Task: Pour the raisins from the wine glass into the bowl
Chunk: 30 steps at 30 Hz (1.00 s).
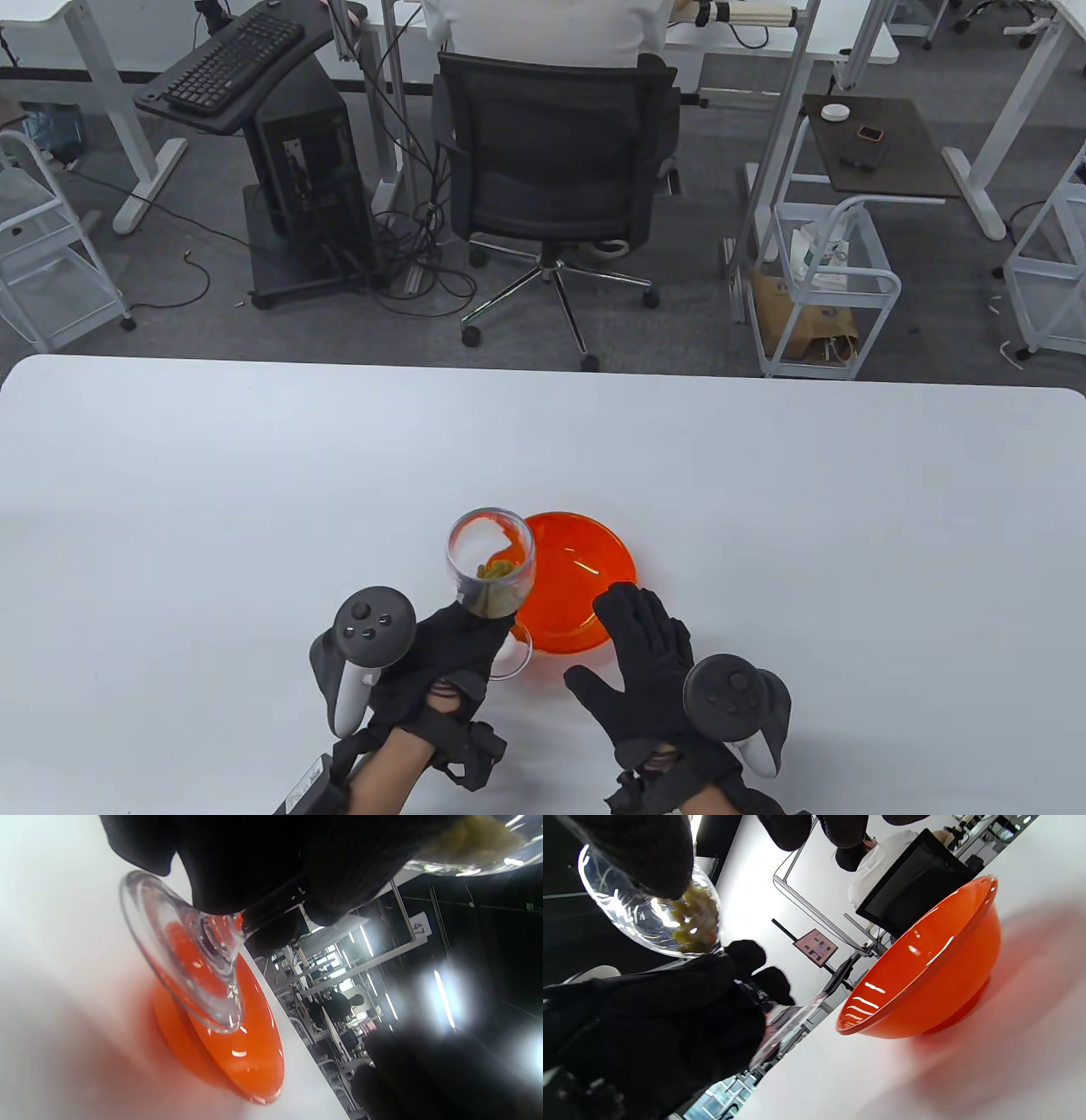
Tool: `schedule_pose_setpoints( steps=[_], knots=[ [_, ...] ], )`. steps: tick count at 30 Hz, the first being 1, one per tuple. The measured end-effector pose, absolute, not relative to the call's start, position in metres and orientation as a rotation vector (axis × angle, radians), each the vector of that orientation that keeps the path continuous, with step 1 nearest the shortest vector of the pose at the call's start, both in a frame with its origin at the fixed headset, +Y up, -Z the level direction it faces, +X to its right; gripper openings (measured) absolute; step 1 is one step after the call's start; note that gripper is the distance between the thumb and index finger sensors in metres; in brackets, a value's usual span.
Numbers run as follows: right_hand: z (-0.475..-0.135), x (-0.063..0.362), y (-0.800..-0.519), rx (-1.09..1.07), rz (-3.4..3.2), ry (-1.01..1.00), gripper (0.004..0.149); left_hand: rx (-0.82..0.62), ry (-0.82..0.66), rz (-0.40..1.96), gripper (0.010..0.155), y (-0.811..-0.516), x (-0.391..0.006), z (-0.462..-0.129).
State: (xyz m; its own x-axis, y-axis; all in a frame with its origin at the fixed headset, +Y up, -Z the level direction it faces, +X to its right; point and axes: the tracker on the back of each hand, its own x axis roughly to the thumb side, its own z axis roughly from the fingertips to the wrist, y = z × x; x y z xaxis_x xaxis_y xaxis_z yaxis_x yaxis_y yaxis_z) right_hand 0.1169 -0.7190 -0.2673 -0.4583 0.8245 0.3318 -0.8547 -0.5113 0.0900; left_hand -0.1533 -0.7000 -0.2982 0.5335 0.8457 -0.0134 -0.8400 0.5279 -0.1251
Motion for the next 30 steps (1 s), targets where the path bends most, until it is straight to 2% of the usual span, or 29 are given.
schedule_pose_setpoints(
  steps=[12,21,30],
  knots=[
    [-0.265,0.107,-0.723,0.395,1.801,-0.002,0.088,-0.195,-0.203,0.968,0.047,-0.71,-0.106,-0.288],
    [-0.267,0.107,-0.731,0.308,1.684,0.018,0.077,-0.233,-0.298,0.965,0.048,-0.712,-0.087,-0.281],
    [-0.265,0.109,-0.733,0.247,1.63,0.027,0.066,-0.226,-0.309,0.922,0.048,-0.713,-0.084,-0.28]
  ],
)
